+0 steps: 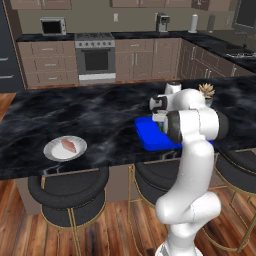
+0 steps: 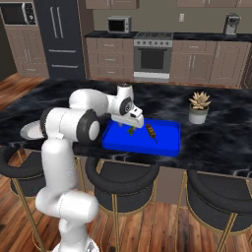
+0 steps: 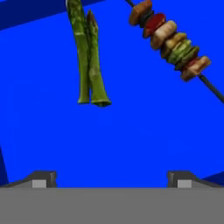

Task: Create a steak meal by picking up the steak and asparagus from the tray and placing them on the plate. Leave the skewers on the tray.

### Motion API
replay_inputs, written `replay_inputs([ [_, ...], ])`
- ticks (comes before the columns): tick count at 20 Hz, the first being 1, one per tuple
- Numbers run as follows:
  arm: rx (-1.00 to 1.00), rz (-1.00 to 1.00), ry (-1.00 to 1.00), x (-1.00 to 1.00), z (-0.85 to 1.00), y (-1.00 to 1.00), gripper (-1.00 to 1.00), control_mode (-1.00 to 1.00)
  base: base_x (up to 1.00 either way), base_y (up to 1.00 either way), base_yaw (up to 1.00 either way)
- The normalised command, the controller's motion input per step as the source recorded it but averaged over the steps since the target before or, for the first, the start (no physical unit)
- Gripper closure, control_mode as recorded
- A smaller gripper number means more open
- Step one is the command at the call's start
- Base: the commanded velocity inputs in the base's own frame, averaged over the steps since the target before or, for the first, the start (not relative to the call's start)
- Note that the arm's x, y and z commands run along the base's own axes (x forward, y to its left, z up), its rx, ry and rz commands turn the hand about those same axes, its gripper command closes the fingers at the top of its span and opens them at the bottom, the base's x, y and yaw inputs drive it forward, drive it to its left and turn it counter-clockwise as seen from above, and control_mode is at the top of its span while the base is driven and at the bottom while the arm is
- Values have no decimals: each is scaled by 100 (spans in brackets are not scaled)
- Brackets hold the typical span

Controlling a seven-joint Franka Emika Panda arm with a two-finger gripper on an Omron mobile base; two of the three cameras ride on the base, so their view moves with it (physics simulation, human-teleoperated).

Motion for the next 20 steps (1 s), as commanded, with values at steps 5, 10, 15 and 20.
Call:
replay_inputs([
  [5,0,0,2,42,-26,-5,-100,-100,0,0,0],
  [10,0,0,0,39,-26,-14,-100,-100,0,0,0],
  [15,0,0,0,40,-29,-6,-100,-100,0,0,0],
  [20,0,0,0,39,-27,0,-100,-100,0,0,0],
])
